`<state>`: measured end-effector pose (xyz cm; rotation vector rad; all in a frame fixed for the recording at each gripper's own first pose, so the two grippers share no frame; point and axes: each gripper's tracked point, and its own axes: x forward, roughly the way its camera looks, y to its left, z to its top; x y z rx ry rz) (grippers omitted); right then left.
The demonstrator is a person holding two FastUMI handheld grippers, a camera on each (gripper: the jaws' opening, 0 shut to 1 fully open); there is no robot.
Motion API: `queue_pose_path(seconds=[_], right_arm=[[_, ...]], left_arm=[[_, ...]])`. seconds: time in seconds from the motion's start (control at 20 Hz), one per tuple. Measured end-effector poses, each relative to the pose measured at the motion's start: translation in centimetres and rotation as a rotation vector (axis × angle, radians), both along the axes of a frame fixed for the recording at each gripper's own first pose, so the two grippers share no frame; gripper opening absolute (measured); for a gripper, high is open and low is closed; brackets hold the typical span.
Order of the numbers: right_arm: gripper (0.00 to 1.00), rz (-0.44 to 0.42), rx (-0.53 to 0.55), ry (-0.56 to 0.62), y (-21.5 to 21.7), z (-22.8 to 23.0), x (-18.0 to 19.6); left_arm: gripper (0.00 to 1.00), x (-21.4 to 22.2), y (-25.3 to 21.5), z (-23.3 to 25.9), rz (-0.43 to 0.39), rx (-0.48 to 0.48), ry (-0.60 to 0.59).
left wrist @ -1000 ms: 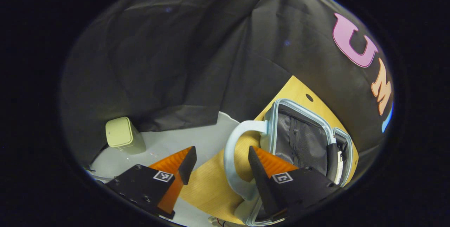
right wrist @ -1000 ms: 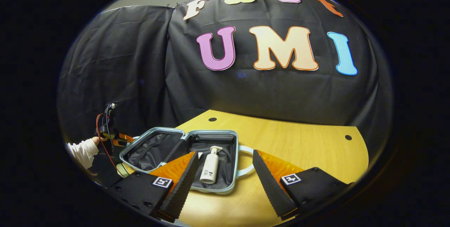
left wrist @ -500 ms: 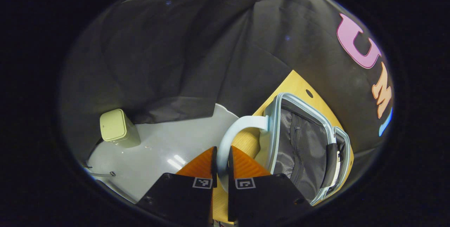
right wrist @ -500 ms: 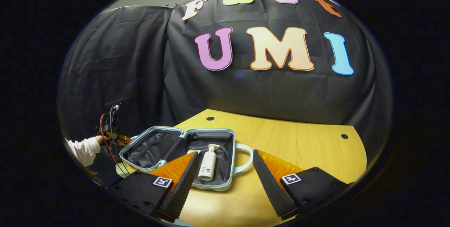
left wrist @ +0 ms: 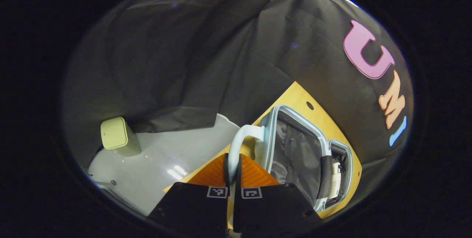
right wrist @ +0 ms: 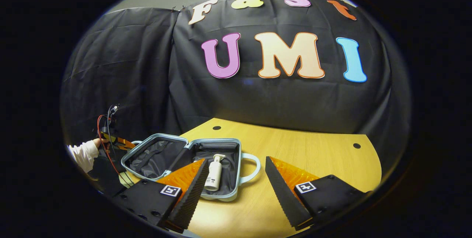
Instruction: First open the suitcase, pack the skin care products into it, and then close the suitcase.
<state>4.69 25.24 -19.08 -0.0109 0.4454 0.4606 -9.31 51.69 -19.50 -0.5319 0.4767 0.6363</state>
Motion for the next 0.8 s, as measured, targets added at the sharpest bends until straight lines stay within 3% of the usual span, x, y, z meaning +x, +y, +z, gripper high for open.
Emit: queue_pose_path(seconds=[0.25, 0.45, 0.5, 0.8], right_arm=[[0.97, -0.011, -0.017, -0.033, -1.7, 1.2, 0.5], [0.96, -0.025, -0.01, -0.057, -3.3, 2.3, 0.5], [0.92, -0.029, -0.007, -0.062, -3.8, 2.5, 0.5], [0.96, -0.03, -0.029, -0.078, -7.4, 2.7, 0.0]], left_arm=[[0.0, 1.0, -2.8, 5.8, -0.041, 0.031, -0.051], [0.02, 2.4, -6.3, 11.0, -0.109, 0.128, -0.058], [0.0, 2.9, -7.5, 12.3, -0.129, 0.152, -0.066], [0.0, 6.1, -13.8, 17.2, -0.209, 0.27, -0.079]])
